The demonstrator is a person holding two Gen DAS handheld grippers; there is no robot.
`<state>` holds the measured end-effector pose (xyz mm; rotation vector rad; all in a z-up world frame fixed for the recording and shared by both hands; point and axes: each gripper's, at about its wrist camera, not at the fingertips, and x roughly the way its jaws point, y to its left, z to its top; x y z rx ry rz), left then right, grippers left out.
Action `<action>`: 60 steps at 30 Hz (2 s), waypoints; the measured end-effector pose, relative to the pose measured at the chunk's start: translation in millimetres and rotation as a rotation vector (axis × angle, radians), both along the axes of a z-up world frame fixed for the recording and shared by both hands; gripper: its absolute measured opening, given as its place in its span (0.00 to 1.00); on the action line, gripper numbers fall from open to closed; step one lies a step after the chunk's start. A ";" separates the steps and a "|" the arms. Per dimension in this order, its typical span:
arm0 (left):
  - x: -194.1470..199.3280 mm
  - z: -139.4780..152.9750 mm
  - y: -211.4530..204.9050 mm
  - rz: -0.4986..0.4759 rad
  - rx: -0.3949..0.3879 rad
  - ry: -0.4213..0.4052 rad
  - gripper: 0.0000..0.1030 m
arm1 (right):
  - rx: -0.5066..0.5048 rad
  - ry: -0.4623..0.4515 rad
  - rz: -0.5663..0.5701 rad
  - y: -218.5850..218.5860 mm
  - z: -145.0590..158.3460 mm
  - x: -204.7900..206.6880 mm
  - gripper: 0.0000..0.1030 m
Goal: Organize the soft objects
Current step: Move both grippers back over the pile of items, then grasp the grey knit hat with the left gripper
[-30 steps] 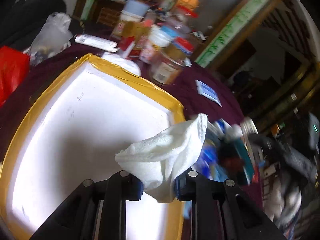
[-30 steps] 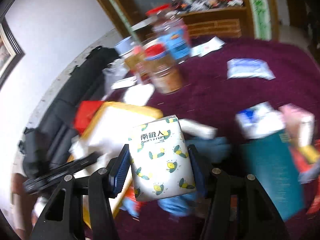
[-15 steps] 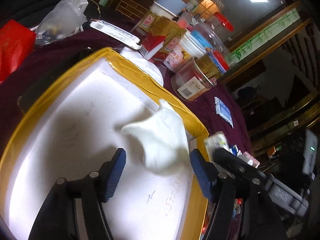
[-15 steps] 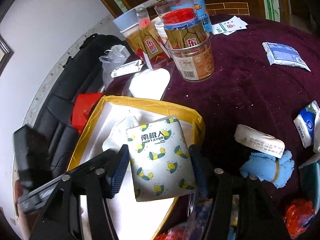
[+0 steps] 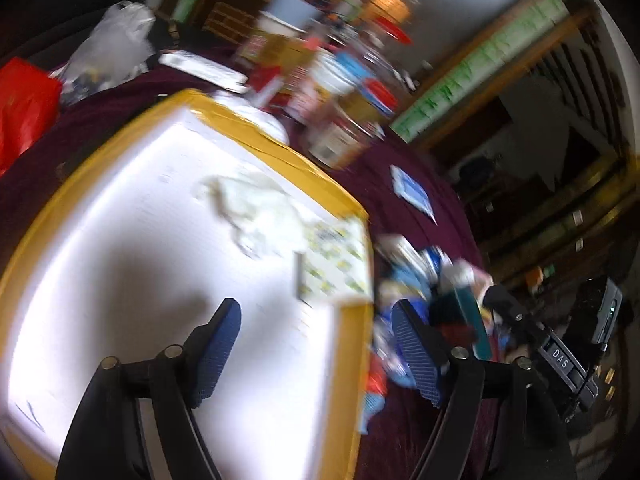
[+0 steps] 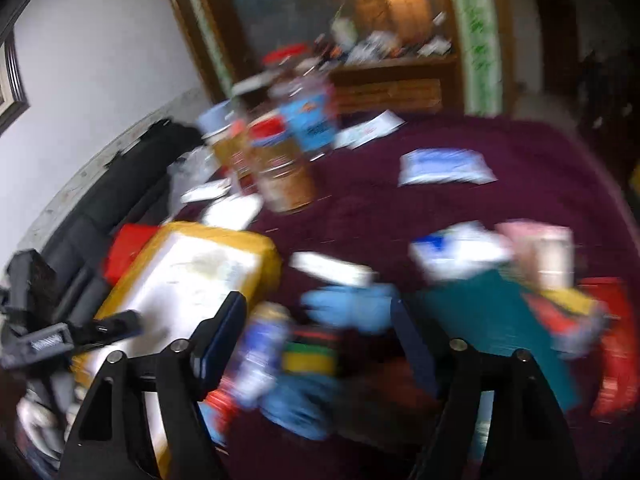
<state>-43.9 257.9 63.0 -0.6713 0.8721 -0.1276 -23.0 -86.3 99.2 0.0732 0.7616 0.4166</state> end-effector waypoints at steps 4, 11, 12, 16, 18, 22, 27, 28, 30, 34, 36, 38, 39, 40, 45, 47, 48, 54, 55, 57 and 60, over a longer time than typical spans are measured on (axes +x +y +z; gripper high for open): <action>-8.5 9.0 -46.1 -0.110 0.054 -0.021 0.80 | -0.031 -0.085 -0.145 -65.8 -3.0 -22.6 0.75; -9.3 9.2 -159.4 -0.326 0.269 -0.042 0.81 | -0.055 -0.133 -0.338 -154.3 -35.6 -26.3 0.75; -7.4 7.7 -173.7 -0.343 0.296 -0.039 0.81 | -0.058 -0.130 -0.361 -163.4 -42.6 -25.4 0.75; 4.8 2.3 -213.5 -0.356 0.452 -0.052 0.81 | 0.061 -0.058 -0.364 -190.1 -52.5 -18.9 0.75; 17.7 -3.3 -229.8 -0.339 0.556 -0.054 0.83 | 0.052 -0.047 -0.369 -192.0 -54.7 -16.0 0.75; 36.1 -11.9 -241.1 -0.305 0.649 -0.060 0.92 | 0.040 -0.037 -0.359 -186.7 -56.1 -15.0 0.75; 35.4 -15.5 -240.3 -0.327 0.623 -0.051 0.84 | 0.015 -0.047 -0.366 -180.6 -55.0 -18.1 0.75; 33.1 -16.3 -241.0 -0.370 0.598 -0.044 0.83 | 0.012 -0.043 -0.368 -180.8 -55.2 -19.1 0.75; 23.1 -19.4 -242.0 -0.448 0.541 -0.021 0.83 | 0.014 -0.041 -0.378 -183.3 -55.5 -20.5 0.75; -4.2 -14.9 -246.1 -0.518 0.564 -0.030 0.83 | 0.032 -0.046 -0.401 -189.3 -52.9 -21.3 0.75; -19.0 -5.6 -233.9 -0.534 0.475 -0.035 0.83 | 0.051 -0.042 -0.412 -193.2 -52.7 -21.1 0.76; -30.8 3.2 -223.4 -0.500 0.434 -0.049 0.83 | 0.063 -0.031 -0.418 -195.7 -53.8 -20.5 0.77; -33.2 7.8 -212.4 -0.463 0.422 -0.057 0.83 | 0.067 -0.025 -0.419 -196.7 -54.3 -20.1 0.77; -33.9 10.0 -205.3 -0.436 0.422 -0.063 0.83 | 0.072 -0.020 -0.421 -198.0 -55.0 -19.9 0.77; -25.6 4.1 -197.2 -0.368 0.423 -0.044 0.83 | 0.090 -0.002 -0.425 -201.4 -57.6 -18.7 0.78; -21.8 -1.3 -205.9 -0.374 0.438 -0.050 0.83 | 0.089 0.005 -0.424 -201.1 -58.5 -17.5 0.78; -19.7 -4.1 -214.6 -0.377 0.471 -0.055 0.83 | 0.087 0.008 -0.422 -200.4 -59.1 -16.9 0.78; -7.3 -8.1 -257.5 -0.439 0.622 -0.135 0.86 | 0.087 0.014 -0.410 -197.7 -60.0 -16.7 0.78; -5.8 -8.5 -263.4 -0.450 0.658 -0.151 0.86 | 0.087 0.016 -0.409 -197.5 -60.1 -16.2 0.78; 1.4 -12.1 -275.4 -0.481 0.730 -0.167 0.89 | 0.088 0.021 -0.407 -197.2 -60.7 -15.6 0.78; 18.6 -23.7 -284.4 -0.529 0.771 -0.146 0.91 | 0.087 0.024 -0.410 -197.7 -60.8 -15.0 0.78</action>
